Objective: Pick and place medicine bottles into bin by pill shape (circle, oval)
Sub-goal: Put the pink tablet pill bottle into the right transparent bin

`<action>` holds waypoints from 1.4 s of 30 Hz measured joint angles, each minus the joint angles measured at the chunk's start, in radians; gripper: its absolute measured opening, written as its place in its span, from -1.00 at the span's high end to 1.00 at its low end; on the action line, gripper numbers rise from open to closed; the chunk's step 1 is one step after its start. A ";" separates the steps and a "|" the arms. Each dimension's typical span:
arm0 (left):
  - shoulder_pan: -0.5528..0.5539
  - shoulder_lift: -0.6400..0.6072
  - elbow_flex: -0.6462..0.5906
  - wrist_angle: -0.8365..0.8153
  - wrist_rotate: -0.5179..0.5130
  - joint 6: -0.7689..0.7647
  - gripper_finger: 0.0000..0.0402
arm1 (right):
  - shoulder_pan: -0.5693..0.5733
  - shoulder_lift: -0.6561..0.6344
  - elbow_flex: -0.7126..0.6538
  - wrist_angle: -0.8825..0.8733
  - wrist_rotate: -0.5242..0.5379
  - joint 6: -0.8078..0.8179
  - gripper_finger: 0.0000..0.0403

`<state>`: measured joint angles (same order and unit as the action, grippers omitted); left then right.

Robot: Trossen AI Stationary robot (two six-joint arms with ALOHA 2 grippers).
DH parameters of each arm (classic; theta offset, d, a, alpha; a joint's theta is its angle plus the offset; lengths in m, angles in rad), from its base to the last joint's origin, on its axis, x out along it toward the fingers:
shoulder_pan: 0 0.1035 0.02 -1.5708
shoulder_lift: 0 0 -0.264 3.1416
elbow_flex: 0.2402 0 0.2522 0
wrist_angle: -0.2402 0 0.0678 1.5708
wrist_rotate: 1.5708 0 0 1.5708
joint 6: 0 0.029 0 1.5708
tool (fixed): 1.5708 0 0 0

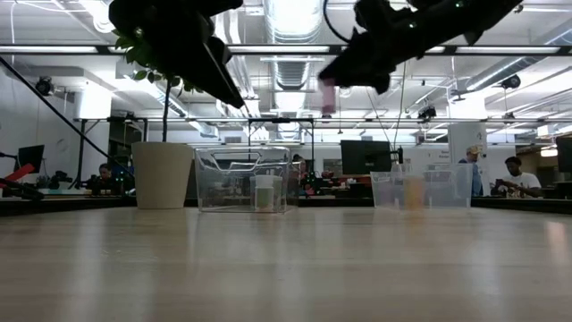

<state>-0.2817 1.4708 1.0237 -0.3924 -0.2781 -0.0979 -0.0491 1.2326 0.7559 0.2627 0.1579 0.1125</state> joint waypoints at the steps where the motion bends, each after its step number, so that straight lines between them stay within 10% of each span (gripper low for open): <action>1: 0.000 -0.001 -0.001 -0.001 -0.004 0.000 0.03 | -0.008 -0.022 -0.006 -0.032 0.031 0.000 0.45; 29: 0.000 -0.046 -0.018 -0.019 -0.134 0.057 0.03 | -0.286 -0.538 -0.338 -0.397 0.340 0.190 0.45; 42: 0.002 -0.046 -0.018 -0.011 -0.187 0.085 0.03 | -0.286 -0.504 -0.534 -0.178 0.395 0.323 0.45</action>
<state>-0.2794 1.4250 1.0054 -0.4038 -0.4652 -0.0132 -0.3347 0.7282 0.2215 0.0852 0.5533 0.4351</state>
